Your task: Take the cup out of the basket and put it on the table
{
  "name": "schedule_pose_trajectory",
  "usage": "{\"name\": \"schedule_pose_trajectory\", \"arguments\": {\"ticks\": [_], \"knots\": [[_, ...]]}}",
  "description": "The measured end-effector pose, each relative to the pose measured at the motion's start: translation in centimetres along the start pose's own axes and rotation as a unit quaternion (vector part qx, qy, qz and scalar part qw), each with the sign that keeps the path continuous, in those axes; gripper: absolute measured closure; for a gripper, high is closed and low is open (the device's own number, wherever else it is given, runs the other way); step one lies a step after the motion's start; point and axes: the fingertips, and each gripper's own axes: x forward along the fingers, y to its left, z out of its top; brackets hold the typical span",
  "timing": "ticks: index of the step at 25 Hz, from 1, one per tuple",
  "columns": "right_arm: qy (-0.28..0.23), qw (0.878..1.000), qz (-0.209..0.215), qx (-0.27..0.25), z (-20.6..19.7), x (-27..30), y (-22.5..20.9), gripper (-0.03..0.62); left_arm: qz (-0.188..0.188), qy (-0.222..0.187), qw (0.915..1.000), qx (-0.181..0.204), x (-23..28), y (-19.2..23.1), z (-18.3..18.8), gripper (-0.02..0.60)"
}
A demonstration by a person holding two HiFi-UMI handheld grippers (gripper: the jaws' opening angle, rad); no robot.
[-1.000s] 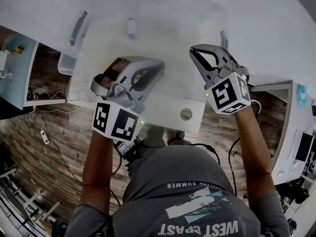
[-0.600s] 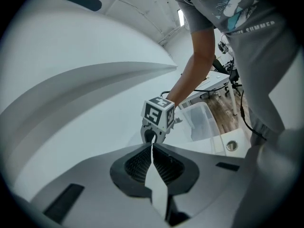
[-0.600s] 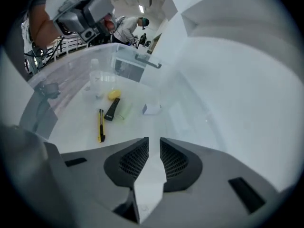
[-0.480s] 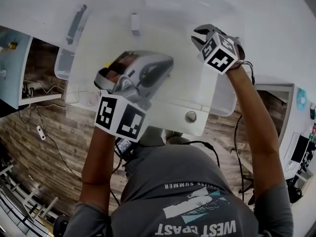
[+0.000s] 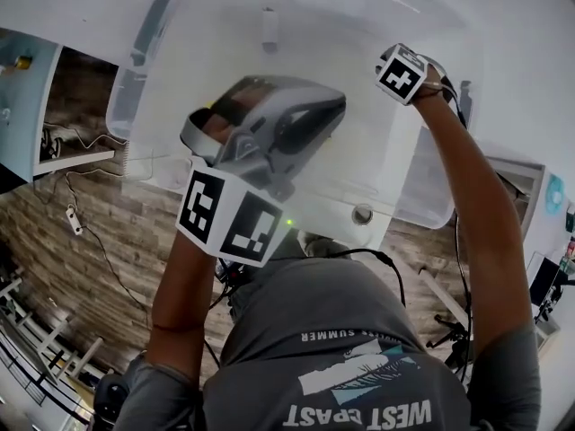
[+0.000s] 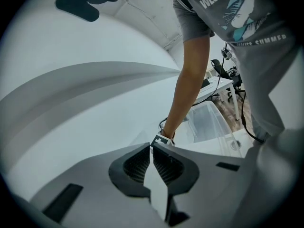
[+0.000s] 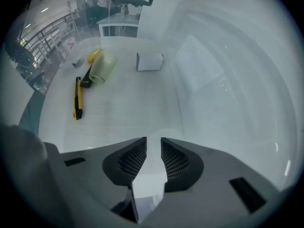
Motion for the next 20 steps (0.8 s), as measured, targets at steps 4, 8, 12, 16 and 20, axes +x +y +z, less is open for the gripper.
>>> {"name": "schedule_pose_trajectory", "arguments": {"ticks": [4, 8, 12, 16, 20], "knots": [[0.028, 1.0, 0.008, -0.01, -0.9, 2.4, 0.1, 0.499, 0.0, -0.005, 1.0, -0.005, -0.2, 0.4, -0.1, 0.565], [0.043, 0.998, 0.009, -0.038, -1.5, 3.5, 0.9, 0.56, 0.002, -0.006, 1.0, -0.006, -0.8, 0.8, -0.1, 0.565], [0.031, 0.999, 0.012, -0.041, -1.0, 2.4, 2.1, 0.563, 0.006, -0.005, 1.0, 0.0, -1.2, 0.6, 0.1, 0.565], [0.002, 0.998, -0.003, -0.06, 0.5, -0.8, 3.2, 0.565, 0.005, -0.002, 0.9999, 0.01, -1.6, 0.0, 0.9, 0.565], [-0.034, 0.997, -0.018, -0.071, 1.9, -4.0, 4.6, 0.563, 0.006, 0.004, 0.9999, 0.016, -1.7, -0.7, 1.5, 0.565]]}}
